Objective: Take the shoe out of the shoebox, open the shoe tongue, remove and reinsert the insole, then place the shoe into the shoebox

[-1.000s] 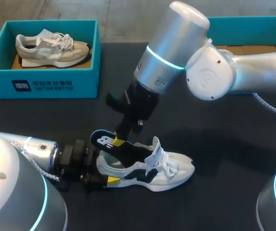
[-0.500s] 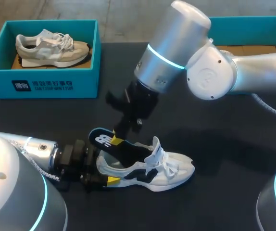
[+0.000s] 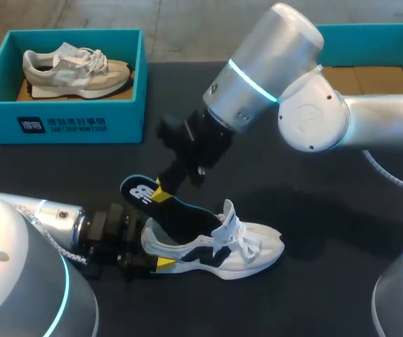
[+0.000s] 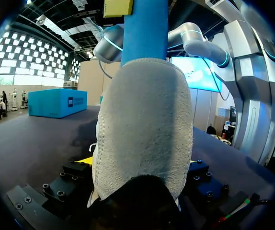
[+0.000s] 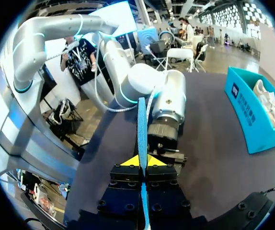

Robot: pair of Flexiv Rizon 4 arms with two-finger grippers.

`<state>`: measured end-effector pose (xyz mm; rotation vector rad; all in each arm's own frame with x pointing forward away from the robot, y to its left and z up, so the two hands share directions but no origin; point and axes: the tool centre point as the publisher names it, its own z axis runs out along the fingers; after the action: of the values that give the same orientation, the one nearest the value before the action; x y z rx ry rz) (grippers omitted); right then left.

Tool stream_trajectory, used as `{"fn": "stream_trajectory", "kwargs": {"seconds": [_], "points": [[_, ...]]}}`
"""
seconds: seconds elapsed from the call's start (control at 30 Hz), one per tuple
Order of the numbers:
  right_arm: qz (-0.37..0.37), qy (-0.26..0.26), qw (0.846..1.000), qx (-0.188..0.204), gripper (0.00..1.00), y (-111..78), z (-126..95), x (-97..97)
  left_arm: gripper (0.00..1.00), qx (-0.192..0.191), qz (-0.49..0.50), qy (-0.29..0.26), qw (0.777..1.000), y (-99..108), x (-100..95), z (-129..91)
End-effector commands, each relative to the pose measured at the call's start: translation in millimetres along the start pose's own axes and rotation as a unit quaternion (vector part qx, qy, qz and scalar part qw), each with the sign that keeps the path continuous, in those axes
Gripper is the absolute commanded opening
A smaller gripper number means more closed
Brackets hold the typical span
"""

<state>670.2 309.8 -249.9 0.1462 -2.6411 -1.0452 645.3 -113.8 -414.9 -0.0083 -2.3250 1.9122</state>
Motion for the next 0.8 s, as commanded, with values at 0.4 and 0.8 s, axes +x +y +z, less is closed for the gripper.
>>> {"fn": "stream_trajectory", "kwargs": {"seconds": [0.4,0.8], "points": [[0.003,-0.025,0.995,-0.095,0.0,16.8,-44.8,10.9,0.0,0.0,0.0,0.0,1.0,0.6,-0.1,0.9],[0.019,-0.059,0.977,-0.205,0.0,30.3,-85.9,18.3,0.0,0.0,0.0,0.0,1.0,0.6,-0.1,0.9]]}}
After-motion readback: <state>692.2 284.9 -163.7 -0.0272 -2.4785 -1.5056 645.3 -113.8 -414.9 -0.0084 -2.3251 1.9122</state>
